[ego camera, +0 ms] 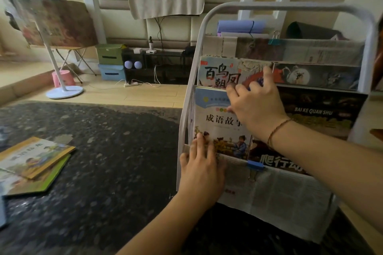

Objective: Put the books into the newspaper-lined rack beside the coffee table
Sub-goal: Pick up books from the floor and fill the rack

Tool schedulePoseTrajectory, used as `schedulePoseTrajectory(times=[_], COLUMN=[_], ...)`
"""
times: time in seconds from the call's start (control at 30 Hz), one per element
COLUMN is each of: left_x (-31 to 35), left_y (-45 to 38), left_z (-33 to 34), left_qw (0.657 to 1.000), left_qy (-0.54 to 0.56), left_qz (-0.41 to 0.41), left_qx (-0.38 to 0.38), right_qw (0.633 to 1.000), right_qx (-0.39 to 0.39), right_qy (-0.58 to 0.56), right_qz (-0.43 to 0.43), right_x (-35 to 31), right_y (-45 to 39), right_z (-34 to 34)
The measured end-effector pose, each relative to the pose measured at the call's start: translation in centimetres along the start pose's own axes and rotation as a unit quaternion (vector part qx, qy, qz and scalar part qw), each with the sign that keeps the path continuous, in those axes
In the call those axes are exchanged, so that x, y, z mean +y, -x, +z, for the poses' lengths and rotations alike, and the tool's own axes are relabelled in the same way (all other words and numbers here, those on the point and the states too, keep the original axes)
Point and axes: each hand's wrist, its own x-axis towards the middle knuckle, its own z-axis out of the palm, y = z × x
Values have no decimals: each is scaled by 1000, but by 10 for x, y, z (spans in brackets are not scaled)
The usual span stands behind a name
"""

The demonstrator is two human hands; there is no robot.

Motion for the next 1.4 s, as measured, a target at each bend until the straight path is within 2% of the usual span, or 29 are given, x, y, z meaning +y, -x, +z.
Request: schedulePoseTrajectory(times=[0.13,0.23,0.37,0.43,0.53,0.6,0.7,0.77,0.87,1.03,1.17,1.27,1.33,1.4], left_x=[-11,-35,-99,-140,-206,-249,-316,-355,-386,-383,-373,-369,-371,-369], left_y=[5,21,46,62,93,117,158,188,227,246,256,272,283,291], left_z=[-6,-16,-29,-39,-56,-72,-94,-103,-107,-107,-108,-111,-107,-108], left_qw=[998,988,969,973,992,996,960,927,904,919,926,942,948,958], left_qy=[35,70,42,16,-40,-86,-159,-175,-155,-178,-222,-259,-302,-283], left_qz=[55,136,240,226,113,-27,-225,-320,-380,-331,-279,-178,-73,-34], left_qx=[5,19,48,38,38,7,-52,-83,-116,-117,-125,-118,-62,-17], right_qw=[999,994,968,947,922,912,886,862,811,750,741,734,729,729], right_qx=[5,57,169,200,179,123,-2,-80,-146,-228,-249,-264,-267,-272], right_qy=[-32,-94,-174,-231,-305,-341,-397,-420,-468,-549,-565,-571,-577,-580], right_qz=[18,16,-59,-99,-156,-189,-238,-274,-320,-290,-264,-254,-254,-239], right_x=[-5,-14,-52,-86,-148,-193,-253,-289,-338,-397,-415,-414,-411,-408], right_y=[6,13,24,31,35,35,30,28,31,31,32,35,37,38], right_z=[-10,-23,-43,-52,-65,-71,-82,-93,-102,-126,-138,-138,-138,-140])
